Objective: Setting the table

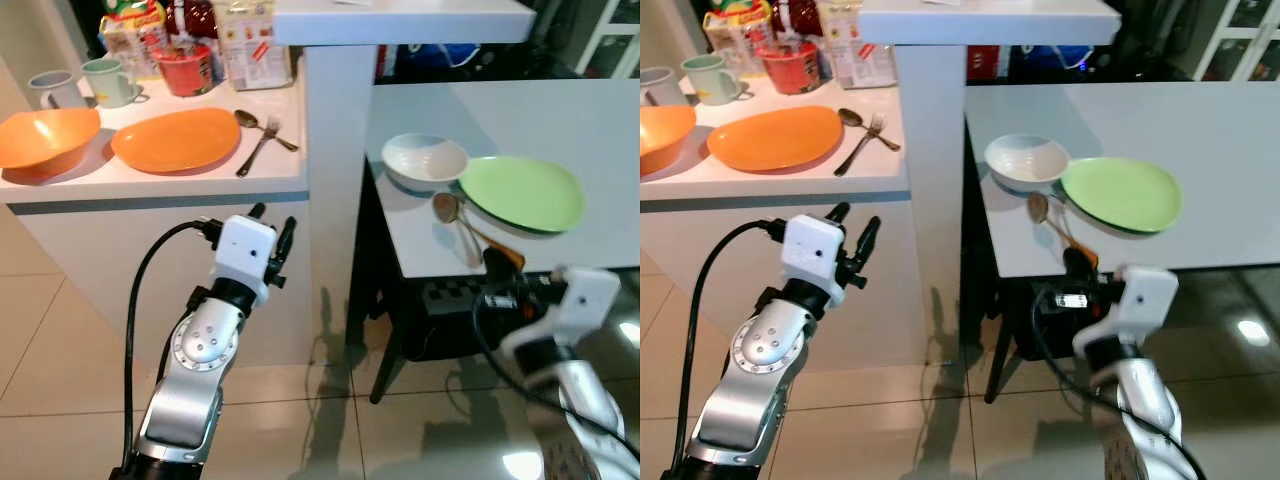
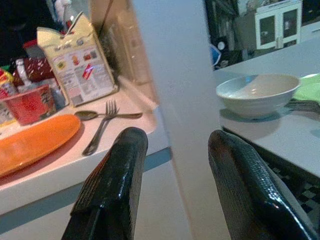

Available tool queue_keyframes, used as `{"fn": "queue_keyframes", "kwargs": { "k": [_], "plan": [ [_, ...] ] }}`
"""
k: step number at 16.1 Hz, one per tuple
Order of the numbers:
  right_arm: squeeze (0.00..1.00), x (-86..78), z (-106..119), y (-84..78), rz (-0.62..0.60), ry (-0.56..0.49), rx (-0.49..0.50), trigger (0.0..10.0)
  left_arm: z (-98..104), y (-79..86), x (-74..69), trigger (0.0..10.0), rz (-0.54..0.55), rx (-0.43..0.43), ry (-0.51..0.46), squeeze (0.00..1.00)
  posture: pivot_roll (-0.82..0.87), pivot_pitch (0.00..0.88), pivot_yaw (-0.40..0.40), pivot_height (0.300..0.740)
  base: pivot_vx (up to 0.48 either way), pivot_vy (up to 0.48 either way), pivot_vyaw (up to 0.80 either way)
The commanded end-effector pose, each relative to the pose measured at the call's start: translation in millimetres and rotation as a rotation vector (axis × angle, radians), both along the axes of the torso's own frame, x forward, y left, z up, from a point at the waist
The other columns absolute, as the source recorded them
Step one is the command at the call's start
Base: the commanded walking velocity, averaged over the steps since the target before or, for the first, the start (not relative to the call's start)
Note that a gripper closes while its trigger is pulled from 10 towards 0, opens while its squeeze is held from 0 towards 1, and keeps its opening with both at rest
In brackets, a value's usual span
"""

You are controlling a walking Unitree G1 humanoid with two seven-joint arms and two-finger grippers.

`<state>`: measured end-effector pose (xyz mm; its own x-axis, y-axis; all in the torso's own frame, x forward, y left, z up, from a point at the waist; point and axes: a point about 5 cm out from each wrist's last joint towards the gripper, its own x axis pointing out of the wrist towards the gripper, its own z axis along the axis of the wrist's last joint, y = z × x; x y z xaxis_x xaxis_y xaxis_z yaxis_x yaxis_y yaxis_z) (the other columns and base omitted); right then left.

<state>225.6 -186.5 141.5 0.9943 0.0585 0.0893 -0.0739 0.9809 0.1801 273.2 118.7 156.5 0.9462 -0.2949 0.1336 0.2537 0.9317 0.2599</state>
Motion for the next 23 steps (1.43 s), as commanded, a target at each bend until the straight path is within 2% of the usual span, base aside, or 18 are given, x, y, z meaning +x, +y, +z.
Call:
{"fn": "queue_keyframes", "kwargs": {
  "k": [1,3,5,8,10,11,13,14,23],
  "plan": [
    [0.0,3.8,-1.2,0.0,-0.006,0.014,-0.01,10.0,3.9,2.2,1.2,10.0,0.017,0.013,-0.02,0.0,-0.04,0.0,0.031,0.74,0.0,0.0,0.0],
    [0.0,13.0,-8.4,0.3,-0.019,0.069,-0.03,10.0,5.4,1.3,0.4,10.0,0.01,-0.004,-0.024,0.0,-0.04,0.0,0.029,0.74,0.0,0.0,0.0],
    [0.0,20.0,-12.9,-2.2,-0.065,0.102,-0.002,10.0,5.7,-1.4,-0.9,10.0,-0.017,-0.012,-0.021,0.0,-0.04,0.0,0.03,0.74,0.0,0.0,0.0],
    [0.0,36.0,-22.3,-4.4,-0.101,0.126,-0.012,10.0,6.7,-12.8,-7.1,10.0,-0.117,-0.002,-0.019,0.0,-0.04,0.0,0.029,0.74,0.0,0.0,0.0],
    [0.0,45.6,-28.6,-7.1,-0.105,0.142,-0.013,10.0,6.1,-21.5,-14.8,10.0,-0.232,0.004,0.009,0.0,-0.03,0.0,0.026,0.74,0.0,0.0,0.0],
    [0.0,47.2,-29.6,-7.7,-0.106,0.145,-0.014,10.0,5.9,-22.7,-16.6,10.0,-0.254,0.007,0.014,0.0,-0.03,0.0,0.026,0.74,0.0,0.0,0.0],
    [0.0,61.6,-32.7,-10.0,-0.114,0.152,-0.019,10.0,3.1,-30.2,-24.4,10.0,-0.357,0.024,0.045,0.0,-0.03,0.0,0.03,0.74,0.0,0.0,0.0],
    [0.0,70.4,-33.1,-9.0,-0.101,0.14,-0.02,10.0,2.7,-31.8,-26.3,10.0,-0.37,0.032,0.048,0.0,-0.03,0.0,0.03,0.74,0.0,0.0,0.0],
    [0.0,104.5,-38.1,-12.6,-0.098,0.126,-0.051,10.0,3.1,-30.0,-36.2,10.0,-0.384,0.023,0.081,0.0,-0.01,0.0,0.031,0.74,0.0,0.0,0.0]
  ]
}}
